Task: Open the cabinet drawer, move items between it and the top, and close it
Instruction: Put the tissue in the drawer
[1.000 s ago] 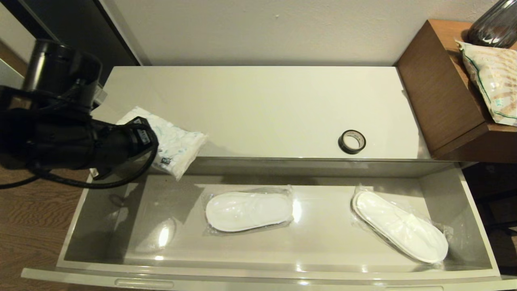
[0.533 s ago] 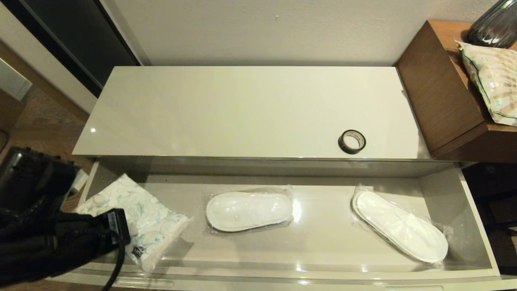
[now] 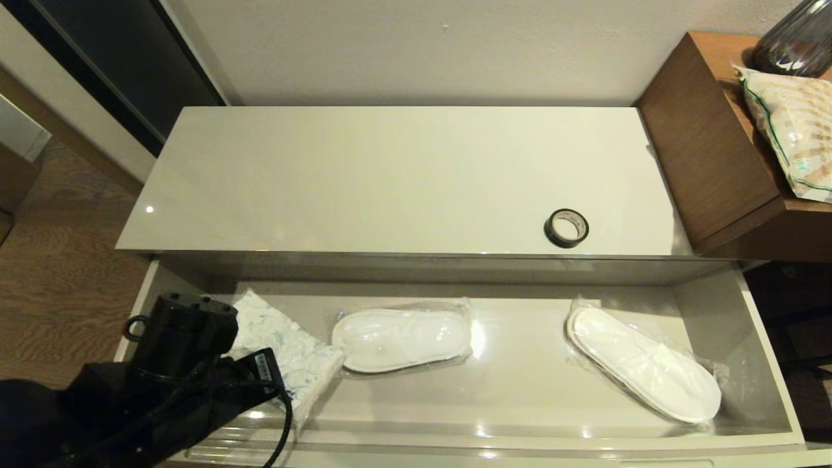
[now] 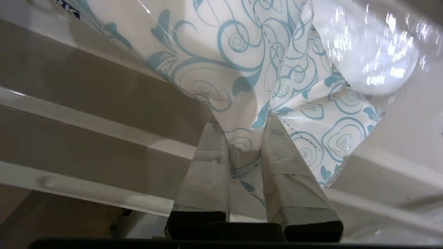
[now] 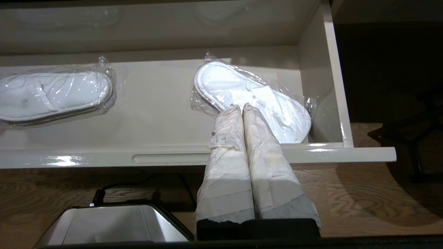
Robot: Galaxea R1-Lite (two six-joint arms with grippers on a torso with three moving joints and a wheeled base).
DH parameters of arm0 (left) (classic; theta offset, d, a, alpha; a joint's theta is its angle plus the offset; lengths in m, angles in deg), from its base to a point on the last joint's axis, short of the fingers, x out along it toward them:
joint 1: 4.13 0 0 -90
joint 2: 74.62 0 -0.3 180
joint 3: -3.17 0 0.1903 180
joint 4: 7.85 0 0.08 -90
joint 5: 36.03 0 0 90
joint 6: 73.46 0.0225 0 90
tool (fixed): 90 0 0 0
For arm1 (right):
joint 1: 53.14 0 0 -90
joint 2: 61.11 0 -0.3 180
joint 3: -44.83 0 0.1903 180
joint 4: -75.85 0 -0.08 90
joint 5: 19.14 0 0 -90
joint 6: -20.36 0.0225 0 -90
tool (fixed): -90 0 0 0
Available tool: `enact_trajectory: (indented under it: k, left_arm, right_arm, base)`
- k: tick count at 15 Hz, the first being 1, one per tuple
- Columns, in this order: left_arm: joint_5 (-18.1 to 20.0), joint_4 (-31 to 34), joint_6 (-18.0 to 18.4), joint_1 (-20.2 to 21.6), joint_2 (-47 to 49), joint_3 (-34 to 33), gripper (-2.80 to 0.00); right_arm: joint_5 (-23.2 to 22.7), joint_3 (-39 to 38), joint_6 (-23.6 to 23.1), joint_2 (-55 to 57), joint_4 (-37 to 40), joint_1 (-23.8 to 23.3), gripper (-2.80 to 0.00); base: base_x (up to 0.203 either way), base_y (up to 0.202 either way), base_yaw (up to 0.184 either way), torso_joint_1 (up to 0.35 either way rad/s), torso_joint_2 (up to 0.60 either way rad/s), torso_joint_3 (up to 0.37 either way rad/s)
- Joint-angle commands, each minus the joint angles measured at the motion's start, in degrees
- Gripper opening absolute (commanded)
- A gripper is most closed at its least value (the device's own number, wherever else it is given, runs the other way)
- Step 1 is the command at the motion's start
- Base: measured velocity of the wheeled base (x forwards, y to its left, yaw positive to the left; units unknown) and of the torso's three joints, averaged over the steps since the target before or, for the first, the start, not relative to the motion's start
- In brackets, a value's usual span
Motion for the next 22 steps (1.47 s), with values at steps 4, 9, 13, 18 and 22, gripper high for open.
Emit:
enact_trajectory:
  k: [4,9,13,18,22]
  left_arm:
    - [-2.91,-0.78,-0.13,-8.73,10.30,0.26,-2.80]
    - [-8.21,-10.16,0.96,-10.46,17.99,0.90,-2.80]
    - [-11.27,-11.07,1.54,-8.64,25.21,7.16,-2.80]
    - [-17.96,-11.42,3.97,-6.88,33.46,13.30,-2.80]
    - [-17.96,-10.99,5.54,-5.87,36.06,16.70,-2.80]
  right_arm:
    - [-0.04,-0.01,-0.03,0.09,-0.04,0.00,-2.80]
    - [0.03,-0.01,-0.03,0.09,-0.04,0.00,-2.80]
    - [-0.06,-0.01,-0.03,0.09,-0.04,0.00,-2.80]
    - [0.03,-0.01,-0.03,0.09,-0.04,0.00,-2.80]
    - [-0.03,-0.01,-0.03,0.09,-0.04,0.00,-2.80]
  base:
    - [0.000,0.000,0.000,0.000,0.00,0.000]
    - [0.000,0.000,0.000,0.000,0.00,0.000]
    - [0.000,0.000,0.000,0.000,0.00,0.000]
    - [0.000,0.000,0.000,0.000,0.00,0.000]
    - [0.000,0.000,0.000,0.000,0.00,0.000]
